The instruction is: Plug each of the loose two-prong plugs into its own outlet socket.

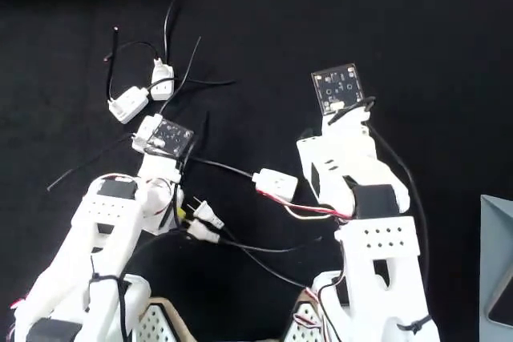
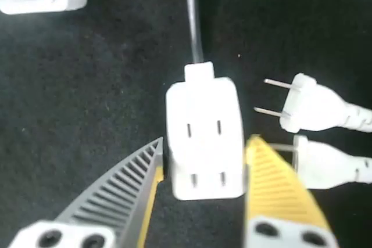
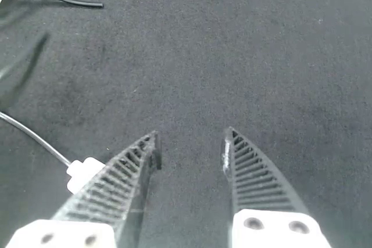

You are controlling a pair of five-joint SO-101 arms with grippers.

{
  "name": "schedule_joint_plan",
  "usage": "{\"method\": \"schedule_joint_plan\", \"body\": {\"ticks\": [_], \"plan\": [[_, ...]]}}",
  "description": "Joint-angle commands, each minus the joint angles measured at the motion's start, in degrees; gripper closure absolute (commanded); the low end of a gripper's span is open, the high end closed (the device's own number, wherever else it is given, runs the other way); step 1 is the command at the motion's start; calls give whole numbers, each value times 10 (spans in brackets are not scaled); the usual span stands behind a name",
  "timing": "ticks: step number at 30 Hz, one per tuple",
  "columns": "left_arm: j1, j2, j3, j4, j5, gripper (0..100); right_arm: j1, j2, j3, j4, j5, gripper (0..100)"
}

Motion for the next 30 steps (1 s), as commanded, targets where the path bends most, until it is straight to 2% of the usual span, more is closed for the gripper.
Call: {"method": "schedule_joint_plan", "body": {"ticks": [1,9,11,14,17,24,30], "plan": [[5,4,-4,-34,-87,812,-9,-7,-5,-10,4,821],[0,3,-21,-32,-229,803,-9,-7,-5,-10,4,821],[-14,-3,-30,-32,-240,782,-9,-7,-5,-10,4,821],[-41,-3,-57,-30,-236,673,-9,-7,-5,-10,4,821],[-59,-3,-89,-24,-214,668,-9,-7,-5,-10,4,821],[-25,-8,-196,161,-211,680,-26,-7,1,-11,4,821],[65,-93,-214,264,-210,736,-25,-7,1,-11,4,821]]}}
